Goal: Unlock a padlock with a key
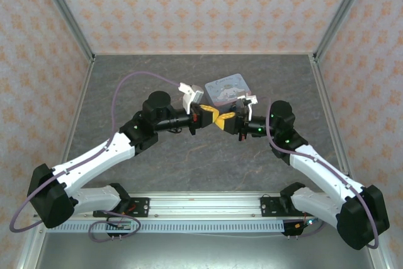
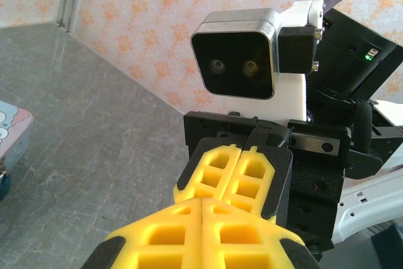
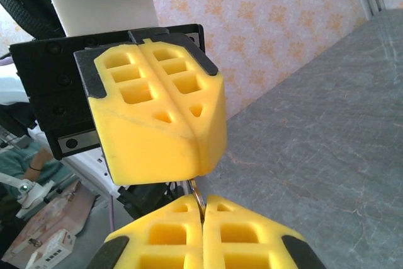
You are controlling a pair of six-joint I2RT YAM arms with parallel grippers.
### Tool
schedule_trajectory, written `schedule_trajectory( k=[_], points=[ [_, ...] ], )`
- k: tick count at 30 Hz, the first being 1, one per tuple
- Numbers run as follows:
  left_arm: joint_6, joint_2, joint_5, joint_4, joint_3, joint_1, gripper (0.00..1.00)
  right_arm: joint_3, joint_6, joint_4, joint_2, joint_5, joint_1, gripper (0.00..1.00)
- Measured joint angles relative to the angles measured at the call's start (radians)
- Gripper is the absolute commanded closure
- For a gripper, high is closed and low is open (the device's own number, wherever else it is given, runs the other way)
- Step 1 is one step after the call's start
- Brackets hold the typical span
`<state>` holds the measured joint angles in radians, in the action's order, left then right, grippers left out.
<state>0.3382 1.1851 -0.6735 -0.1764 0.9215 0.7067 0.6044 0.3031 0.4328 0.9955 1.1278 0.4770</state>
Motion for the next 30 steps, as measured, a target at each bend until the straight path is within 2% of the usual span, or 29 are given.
schedule_trajectory(
  k=[3, 5, 9, 14, 16, 22, 26, 30],
  points=[
    [0.000, 0.000, 0.000, 0.000, 0.000, 0.000, 0.97, 0.000, -0.002, -0.010, -0.006, -0.006, 0.000, 1.00],
    [0.000, 0.000, 0.005, 0.001, 0.000, 0.000, 0.79, 0.000, -0.010, -0.019, -0.012, -0.013, 0.000, 1.00],
    [0.001, 0.000, 0.053, 0.008, 0.000, 0.000, 0.50, 0.000, -0.031, -0.053, -0.026, -0.042, 0.000, 1.00],
    [0.018, -0.013, 0.177, 0.037, 0.000, 0.000, 0.26, 0.000, -0.069, -0.143, -0.051, -0.121, 0.000, 1.00],
    [0.039, -0.024, 0.258, 0.061, 0.000, 0.000, 0.18, 0.000, -0.084, -0.192, -0.068, -0.169, 0.000, 1.00],
    [0.145, 0.028, 0.496, 0.179, 0.028, -0.036, 0.12, -0.012, -0.098, -0.298, -0.140, -0.310, 0.000, 1.00],
    [0.241, 0.164, 0.542, 0.203, 0.059, -0.082, 0.11, -0.031, -0.094, -0.360, -0.190, -0.399, 0.000, 1.00],
    [0.321, 0.338, 0.536, 0.217, 0.105, -0.112, 0.11, -0.056, -0.077, -0.412, -0.228, -0.463, 0.000, 1.00]
  ],
)
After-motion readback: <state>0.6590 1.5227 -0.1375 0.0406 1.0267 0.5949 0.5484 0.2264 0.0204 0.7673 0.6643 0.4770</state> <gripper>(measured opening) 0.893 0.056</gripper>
